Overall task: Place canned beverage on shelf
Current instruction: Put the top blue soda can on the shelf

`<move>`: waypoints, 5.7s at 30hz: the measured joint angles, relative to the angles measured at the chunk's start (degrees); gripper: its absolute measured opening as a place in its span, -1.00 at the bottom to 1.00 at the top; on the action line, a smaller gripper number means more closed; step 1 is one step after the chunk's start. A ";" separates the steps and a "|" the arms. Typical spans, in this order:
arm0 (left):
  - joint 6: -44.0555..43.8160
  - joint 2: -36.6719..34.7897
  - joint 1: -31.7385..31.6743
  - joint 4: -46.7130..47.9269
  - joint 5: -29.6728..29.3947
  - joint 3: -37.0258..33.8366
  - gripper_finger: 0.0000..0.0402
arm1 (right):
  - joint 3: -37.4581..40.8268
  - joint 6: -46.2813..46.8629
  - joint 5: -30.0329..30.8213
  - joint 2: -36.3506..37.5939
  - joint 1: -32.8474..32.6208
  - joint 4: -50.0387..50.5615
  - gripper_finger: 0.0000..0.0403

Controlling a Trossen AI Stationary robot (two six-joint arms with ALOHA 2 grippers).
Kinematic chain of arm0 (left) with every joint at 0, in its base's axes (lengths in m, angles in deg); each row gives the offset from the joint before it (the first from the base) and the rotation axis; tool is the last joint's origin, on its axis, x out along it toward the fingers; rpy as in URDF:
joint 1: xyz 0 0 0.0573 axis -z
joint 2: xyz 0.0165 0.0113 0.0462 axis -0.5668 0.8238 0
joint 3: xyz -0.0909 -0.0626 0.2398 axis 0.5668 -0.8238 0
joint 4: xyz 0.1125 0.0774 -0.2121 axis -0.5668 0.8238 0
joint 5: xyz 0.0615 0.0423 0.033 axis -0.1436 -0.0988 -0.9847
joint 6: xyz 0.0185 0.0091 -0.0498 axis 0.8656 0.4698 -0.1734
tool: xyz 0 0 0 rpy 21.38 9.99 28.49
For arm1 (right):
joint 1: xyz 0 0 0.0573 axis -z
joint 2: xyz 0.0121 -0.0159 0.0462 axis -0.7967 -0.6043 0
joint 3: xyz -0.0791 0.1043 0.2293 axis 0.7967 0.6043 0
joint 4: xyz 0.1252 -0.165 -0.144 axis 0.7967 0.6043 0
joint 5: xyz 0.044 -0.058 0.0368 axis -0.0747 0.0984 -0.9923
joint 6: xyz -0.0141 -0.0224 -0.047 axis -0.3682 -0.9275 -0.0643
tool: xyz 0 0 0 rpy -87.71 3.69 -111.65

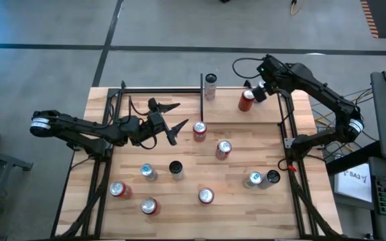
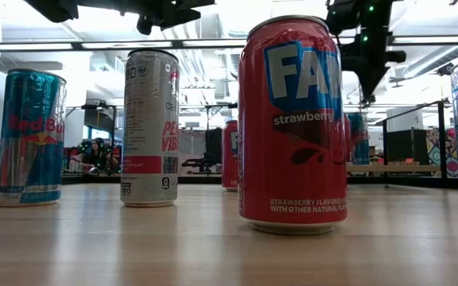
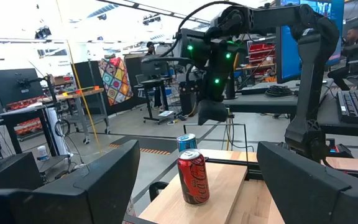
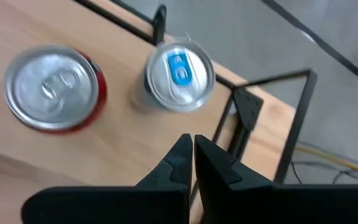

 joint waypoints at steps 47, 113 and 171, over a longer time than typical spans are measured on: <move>-0.02 0.00 0.01 -0.01 0.00 0.00 0.55 | 6.83 -5.48 0.07 -1.18 3.50 -12.29 -0.96; -0.26 0.00 0.01 -0.01 0.02 0.00 0.55 | 10.93 -2.93 -4.90 -0.55 3.08 -23.96 -0.96; -2.60 0.00 0.02 -0.03 0.02 0.00 0.55 | 12.70 1.94 -4.31 3.41 -0.04 -12.84 -0.96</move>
